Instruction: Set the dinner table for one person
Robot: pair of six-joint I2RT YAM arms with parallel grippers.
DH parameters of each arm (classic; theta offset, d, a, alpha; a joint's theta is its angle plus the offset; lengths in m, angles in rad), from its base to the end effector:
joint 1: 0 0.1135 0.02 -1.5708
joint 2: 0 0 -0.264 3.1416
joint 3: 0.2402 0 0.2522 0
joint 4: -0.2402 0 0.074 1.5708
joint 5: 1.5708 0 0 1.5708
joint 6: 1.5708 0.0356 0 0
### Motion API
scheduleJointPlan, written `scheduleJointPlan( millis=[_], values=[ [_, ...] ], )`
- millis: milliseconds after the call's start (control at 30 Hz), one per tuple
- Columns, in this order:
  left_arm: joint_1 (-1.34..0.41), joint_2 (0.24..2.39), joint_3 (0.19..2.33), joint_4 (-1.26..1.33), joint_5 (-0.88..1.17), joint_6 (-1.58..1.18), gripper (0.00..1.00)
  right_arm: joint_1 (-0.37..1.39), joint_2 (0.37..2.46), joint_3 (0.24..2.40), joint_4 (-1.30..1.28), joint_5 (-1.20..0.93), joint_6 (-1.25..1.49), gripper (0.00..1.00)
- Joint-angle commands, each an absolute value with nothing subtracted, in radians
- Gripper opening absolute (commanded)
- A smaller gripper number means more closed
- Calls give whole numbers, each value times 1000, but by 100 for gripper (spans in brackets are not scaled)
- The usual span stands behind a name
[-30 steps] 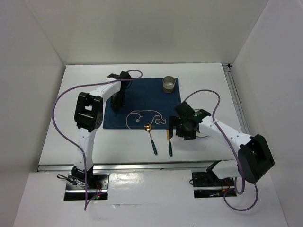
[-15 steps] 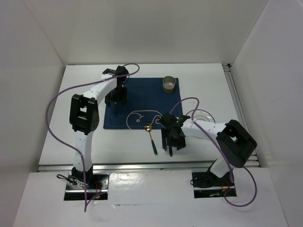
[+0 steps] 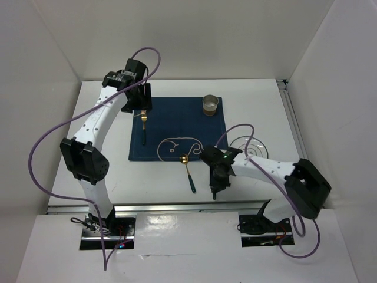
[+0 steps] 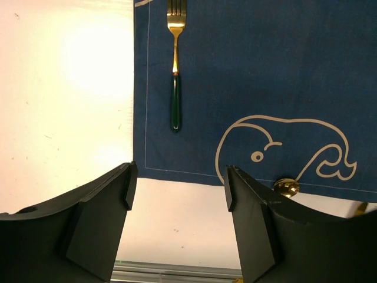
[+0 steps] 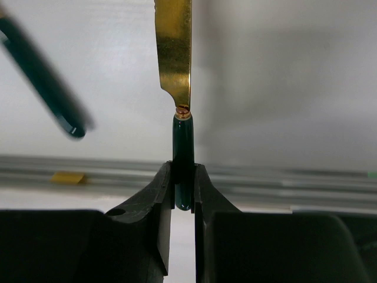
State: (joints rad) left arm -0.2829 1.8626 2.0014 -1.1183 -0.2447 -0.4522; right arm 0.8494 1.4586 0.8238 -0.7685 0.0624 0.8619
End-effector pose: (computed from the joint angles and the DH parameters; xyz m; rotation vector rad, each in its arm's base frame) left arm 0.3776 -0.1008 0.3695 -0.3053 2.4887 0.0133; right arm 0.1612 0.1799 0.1709 0.0265 2.9820 0.1280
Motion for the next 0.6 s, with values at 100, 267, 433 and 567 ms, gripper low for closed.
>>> scheduleJointPlan(
  millis=[100, 267, 433, 567],
  values=[
    [-282, 1821, 2032, -1164, -236, -466, 78, 865, 1253, 945, -985, 69, 950, 0],
    [-282, 1821, 2033, -1164, -215, -457, 78, 793, 1362, 1095, -976, 166, 768, 0],
    [-282, 1809, 2017, -1173, -238, -457, 78, 643, 1540, 1248, -852, 166, 583, 0],
    [-282, 1781, 1982, -1154, -215, -457, 78, 529, 1685, 1314, -733, 129, 474, 0]
  ],
)
